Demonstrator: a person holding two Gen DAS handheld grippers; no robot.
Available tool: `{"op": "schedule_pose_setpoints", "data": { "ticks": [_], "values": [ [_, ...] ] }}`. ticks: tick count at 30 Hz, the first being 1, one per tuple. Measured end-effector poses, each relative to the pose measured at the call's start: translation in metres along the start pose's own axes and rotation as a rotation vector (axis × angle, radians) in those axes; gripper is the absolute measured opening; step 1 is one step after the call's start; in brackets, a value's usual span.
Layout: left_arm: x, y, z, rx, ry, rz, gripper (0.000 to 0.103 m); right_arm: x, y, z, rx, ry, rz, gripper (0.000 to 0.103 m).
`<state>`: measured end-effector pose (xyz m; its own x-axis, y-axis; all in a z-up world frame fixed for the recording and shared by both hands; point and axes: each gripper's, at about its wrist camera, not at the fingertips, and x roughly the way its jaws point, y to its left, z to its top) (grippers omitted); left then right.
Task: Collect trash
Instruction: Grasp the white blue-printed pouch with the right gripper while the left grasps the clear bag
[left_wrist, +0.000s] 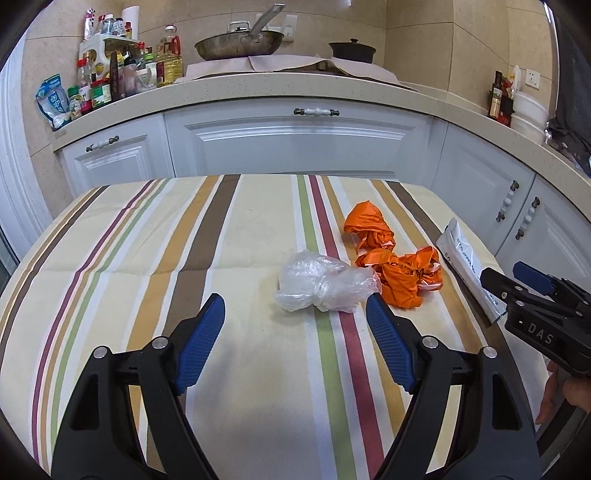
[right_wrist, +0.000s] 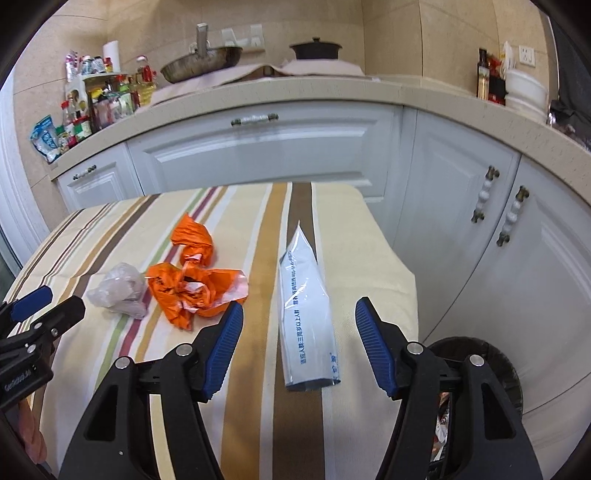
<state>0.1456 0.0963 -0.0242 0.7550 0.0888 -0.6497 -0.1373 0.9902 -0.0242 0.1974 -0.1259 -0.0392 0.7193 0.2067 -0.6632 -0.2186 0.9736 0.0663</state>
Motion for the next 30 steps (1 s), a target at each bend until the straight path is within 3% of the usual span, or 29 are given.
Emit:
{"op": "schedule_pose_setpoints", "data": {
  "ticks": [6, 13, 17, 22, 30],
  "values": [
    [0.007, -0.006, 0.007, 0.012, -0.011, -0.011, 0.087, 0.017, -0.007, 0.003, 0.015, 0.072, 0.008, 0.064],
    [0.025, -0.010, 0.015, 0.016, 0.025, -0.025, 0.086, 0.029, -0.006, 0.004, 0.002, 0.133, 0.036, 0.064],
    [0.033, -0.006, 0.015, 0.002, 0.058, -0.039, 0.059, 0.034, -0.005, 0.003, -0.005, 0.160, 0.053, 0.055],
    [0.040, -0.005, 0.012, 0.015, 0.088, -0.052, 0.033, 0.035, -0.001, 0.002, -0.028, 0.171, 0.057, 0.039],
    [0.038, -0.004, 0.007, 0.022, 0.071, -0.050, 0.020, 0.029, -0.001, 0.001, -0.030, 0.150, 0.064, 0.033]
  ]
}}
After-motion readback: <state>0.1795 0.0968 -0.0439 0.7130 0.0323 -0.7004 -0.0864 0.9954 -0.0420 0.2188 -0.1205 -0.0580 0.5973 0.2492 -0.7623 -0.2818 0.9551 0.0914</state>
